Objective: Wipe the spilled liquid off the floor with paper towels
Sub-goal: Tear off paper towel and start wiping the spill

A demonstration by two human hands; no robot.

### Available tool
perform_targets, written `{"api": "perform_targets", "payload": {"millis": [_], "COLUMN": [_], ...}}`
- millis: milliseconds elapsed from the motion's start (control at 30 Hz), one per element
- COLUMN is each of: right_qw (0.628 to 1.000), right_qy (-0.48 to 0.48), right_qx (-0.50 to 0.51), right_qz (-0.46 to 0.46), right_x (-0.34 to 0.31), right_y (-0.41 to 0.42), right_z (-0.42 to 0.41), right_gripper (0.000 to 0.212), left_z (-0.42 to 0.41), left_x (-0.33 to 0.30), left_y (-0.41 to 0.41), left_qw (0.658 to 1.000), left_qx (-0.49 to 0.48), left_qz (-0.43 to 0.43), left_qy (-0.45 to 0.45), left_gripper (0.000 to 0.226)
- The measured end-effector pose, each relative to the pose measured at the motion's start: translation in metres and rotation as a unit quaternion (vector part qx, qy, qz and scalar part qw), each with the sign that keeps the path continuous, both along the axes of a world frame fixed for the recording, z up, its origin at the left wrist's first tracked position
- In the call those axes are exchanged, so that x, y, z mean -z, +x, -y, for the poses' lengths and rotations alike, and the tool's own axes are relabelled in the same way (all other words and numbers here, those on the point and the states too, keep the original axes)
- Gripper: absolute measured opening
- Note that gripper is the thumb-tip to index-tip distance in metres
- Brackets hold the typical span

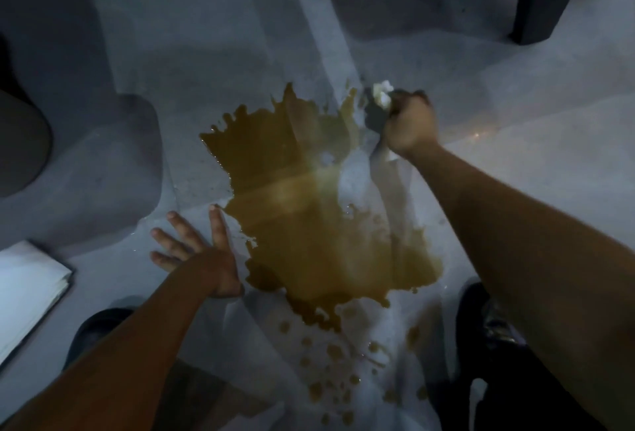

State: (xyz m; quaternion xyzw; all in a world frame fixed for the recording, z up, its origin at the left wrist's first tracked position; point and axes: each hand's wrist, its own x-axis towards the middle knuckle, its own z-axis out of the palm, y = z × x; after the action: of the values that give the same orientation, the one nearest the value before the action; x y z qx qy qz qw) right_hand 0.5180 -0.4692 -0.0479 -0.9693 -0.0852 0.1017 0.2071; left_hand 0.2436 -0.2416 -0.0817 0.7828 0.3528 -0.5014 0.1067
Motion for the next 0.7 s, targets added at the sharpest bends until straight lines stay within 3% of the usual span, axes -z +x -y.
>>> {"api": "perform_targets", "payload": {"millis": [100, 167, 233, 333, 433, 500, 567, 633, 700], "right_qw": [0.990, 0.989, 0.985, 0.959, 0.930, 0.957, 0.987, 0.998, 0.991], "right_qy": [-0.109, -0.120, -0.097, -0.059, 0.060, 0.091, 0.065, -0.020, -0.106], "right_qx": [-0.046, -0.084, -0.139, -0.276, -0.357, -0.274, -0.148, -0.065, -0.056], "right_qz": [-0.075, -0.021, 0.014, -0.030, -0.058, -0.036, 0.005, -0.010, -0.057], "right_x": [0.033, 0.046, 0.048, 0.035, 0.010, 0.001, 0.002, 0.011, 0.024], "right_y": [0.019, -0.006, -0.045, -0.089, -0.088, -0.057, -0.013, 0.024, 0.033], "right_z": [-0.033, -0.052, -0.055, -0.030, -0.010, -0.011, -0.018, -0.030, -0.050], "right_gripper": [0.052, 0.047, 0.046, 0.047, 0.039, 0.041, 0.042, 0.036, 0.039], "left_z": [0.002, 0.003, 0.000, -0.002, -0.001, 0.001, 0.006, 0.011, 0.006], "left_x": [0.012, 0.020, 0.020, 0.023, 0.024, 0.022, 0.021, 0.018, 0.005], "left_y": [-0.006, -0.009, -0.009, -0.006, -0.008, -0.009, -0.010, -0.008, -0.007], "left_qw": [0.999, 0.996, 0.997, 0.999, 0.998, 0.997, 0.995, 0.992, 0.992], "left_qx": [-0.004, -0.003, 0.000, -0.010, -0.013, -0.010, -0.015, -0.039, -0.040], "left_qz": [0.040, 0.077, 0.072, 0.038, 0.036, 0.051, 0.080, 0.101, 0.103], "left_qy": [0.032, 0.034, 0.039, 0.032, 0.040, 0.055, 0.064, 0.062, 0.055], "left_gripper": [0.161, 0.146, 0.144, 0.160, 0.161, 0.158, 0.154, 0.154, 0.156]}}
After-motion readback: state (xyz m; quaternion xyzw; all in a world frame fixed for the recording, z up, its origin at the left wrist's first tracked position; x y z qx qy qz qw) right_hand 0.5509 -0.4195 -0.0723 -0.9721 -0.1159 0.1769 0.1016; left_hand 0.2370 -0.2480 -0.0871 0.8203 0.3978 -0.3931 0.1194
